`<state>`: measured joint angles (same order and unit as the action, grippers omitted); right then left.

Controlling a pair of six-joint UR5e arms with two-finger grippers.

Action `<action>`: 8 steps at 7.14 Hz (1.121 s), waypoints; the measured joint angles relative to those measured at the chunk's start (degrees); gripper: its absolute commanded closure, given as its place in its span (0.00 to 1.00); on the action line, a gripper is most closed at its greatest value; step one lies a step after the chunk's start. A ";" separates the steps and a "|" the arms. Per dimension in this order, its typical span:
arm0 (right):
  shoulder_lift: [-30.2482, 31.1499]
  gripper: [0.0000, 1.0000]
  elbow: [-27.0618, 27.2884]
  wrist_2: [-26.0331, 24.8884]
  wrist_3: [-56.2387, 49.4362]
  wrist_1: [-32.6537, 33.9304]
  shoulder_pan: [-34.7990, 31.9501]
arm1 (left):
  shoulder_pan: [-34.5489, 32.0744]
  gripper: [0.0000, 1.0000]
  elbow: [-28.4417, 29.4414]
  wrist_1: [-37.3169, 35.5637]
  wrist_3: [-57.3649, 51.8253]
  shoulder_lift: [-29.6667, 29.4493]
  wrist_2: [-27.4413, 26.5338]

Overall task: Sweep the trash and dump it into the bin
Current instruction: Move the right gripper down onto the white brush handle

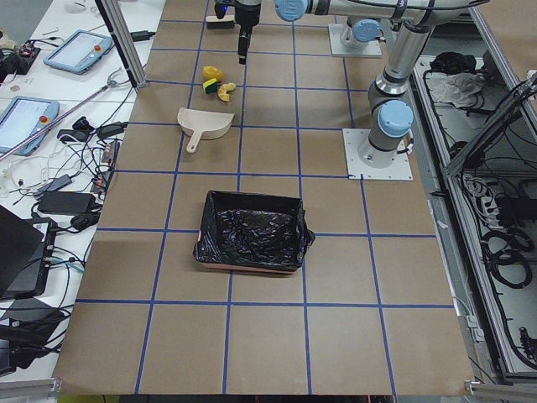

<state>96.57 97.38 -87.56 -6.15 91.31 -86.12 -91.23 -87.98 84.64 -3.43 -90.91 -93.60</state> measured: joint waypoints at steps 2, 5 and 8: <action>0.19 0.00 -0.01 -0.06 0.07 -0.62 0.74 | 0.00 0.00 0.00 0.00 0.00 -0.01 0.00; 0.29 0.00 -0.01 -0.13 -1.45 -1.52 1.01 | 0.00 0.00 0.00 0.00 -0.08 -0.04 0.00; -0.86 0.00 0.17 -1.00 -11.79 -0.98 6.69 | 0.00 0.00 0.00 0.02 -0.09 -0.06 0.00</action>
<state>95.70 97.55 -88.56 -17.94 90.33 -79.43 -91.23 -87.98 84.66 -3.52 -90.97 -93.60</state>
